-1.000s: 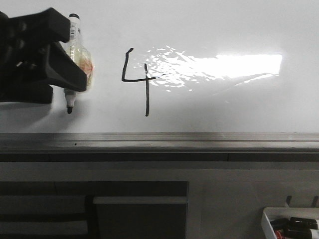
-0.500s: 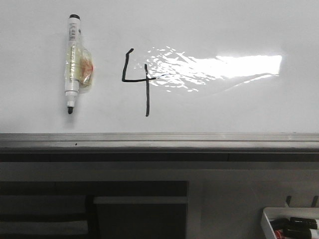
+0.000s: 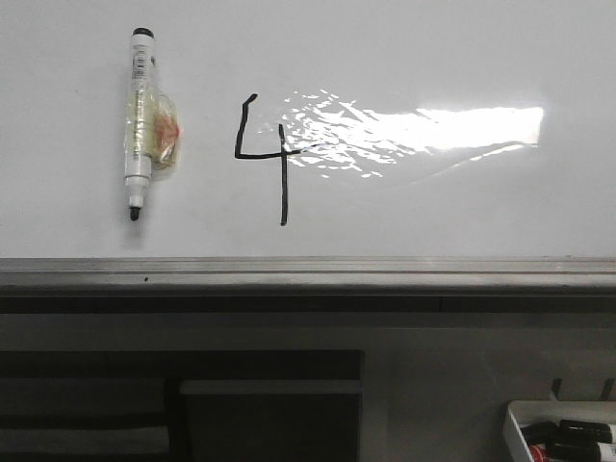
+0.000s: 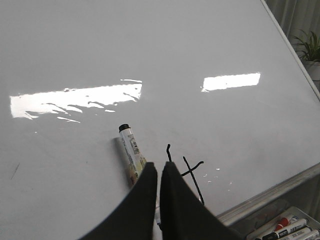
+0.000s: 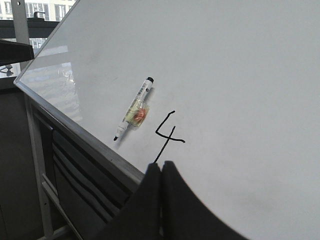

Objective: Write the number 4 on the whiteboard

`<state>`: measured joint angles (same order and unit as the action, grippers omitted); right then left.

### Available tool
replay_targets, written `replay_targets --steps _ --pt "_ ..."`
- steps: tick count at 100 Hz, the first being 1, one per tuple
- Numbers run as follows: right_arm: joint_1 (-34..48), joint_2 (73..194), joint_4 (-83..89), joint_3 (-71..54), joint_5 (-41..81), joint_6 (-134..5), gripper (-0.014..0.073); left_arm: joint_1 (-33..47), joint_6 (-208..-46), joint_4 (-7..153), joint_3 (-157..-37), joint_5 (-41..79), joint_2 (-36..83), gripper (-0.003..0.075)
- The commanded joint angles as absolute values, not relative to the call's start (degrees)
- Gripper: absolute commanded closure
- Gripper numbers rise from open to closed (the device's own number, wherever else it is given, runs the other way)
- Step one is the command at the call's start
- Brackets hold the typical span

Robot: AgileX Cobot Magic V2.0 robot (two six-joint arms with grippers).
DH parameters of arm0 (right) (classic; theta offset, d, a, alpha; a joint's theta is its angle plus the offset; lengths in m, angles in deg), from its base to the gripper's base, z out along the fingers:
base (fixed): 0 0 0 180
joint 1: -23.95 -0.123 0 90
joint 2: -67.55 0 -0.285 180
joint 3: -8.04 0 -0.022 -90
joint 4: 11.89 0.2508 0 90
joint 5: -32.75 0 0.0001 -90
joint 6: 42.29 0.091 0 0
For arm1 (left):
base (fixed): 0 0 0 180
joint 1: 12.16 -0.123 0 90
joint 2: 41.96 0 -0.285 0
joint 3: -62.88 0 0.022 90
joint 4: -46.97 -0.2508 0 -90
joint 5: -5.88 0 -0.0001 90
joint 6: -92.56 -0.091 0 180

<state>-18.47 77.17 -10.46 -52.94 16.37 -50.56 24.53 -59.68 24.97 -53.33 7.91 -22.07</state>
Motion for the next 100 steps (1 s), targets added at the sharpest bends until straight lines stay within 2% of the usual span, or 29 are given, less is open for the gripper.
replay_targets --steps 1,59,80,100 --pt "-18.2 77.6 -11.0 -51.7 20.8 -51.3 0.0656 24.3 -59.7 24.6 -54.8 3.6 -21.7 0.0741" --pt "-18.2 77.6 -11.0 -51.7 20.9 -51.3 0.0656 24.3 -59.7 24.6 -54.8 3.6 -21.7 0.0741" --pt "-18.2 77.6 -11.0 -51.7 20.9 -51.3 0.0656 22.3 -60.0 34.8 -54.8 5.3 -21.7 0.0741" --pt "-18.2 77.6 -11.0 -51.7 20.9 -51.3 0.0656 14.1 -82.0 43.1 -54.8 4.3 -21.7 0.0741"
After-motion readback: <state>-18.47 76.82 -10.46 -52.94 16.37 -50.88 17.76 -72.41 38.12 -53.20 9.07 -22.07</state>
